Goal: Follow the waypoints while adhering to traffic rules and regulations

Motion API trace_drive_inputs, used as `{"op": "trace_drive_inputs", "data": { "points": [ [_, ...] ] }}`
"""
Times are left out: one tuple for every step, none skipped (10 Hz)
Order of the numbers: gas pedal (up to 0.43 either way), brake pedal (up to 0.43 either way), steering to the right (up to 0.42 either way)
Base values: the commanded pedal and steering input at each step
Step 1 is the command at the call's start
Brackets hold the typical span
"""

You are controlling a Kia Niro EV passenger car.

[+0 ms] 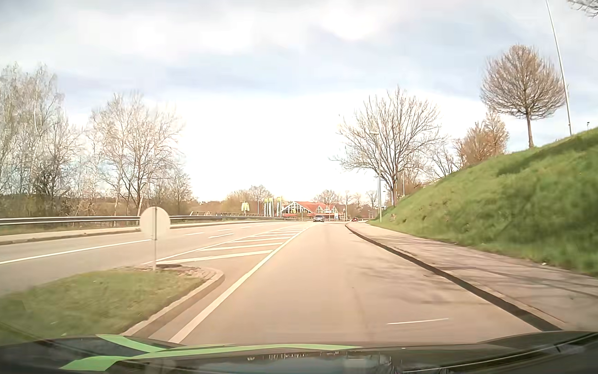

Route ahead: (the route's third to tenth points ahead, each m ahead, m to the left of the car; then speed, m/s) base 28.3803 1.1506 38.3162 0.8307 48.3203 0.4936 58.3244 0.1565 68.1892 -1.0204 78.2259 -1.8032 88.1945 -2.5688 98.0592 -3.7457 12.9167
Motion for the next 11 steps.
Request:
{"op": "trace_drive_inputs", "data": {
  "points": [
    [0.087,0.000,-0.014],
    [0.098,0.000,-0.009],
    [0.098,0.000,-0.006],
    [0.098,0.000,-0.006],
    [0.098,0.000,-0.006],
    [0.098,0.000,-0.005],
    [0.098,0.000,-0.004],
    [0.098,0.000,0.002],
    [0.087,0.000,0.007],
    [0.000,0.000,0.007],
    [0.000,0.000,0.007]
  ]
}}
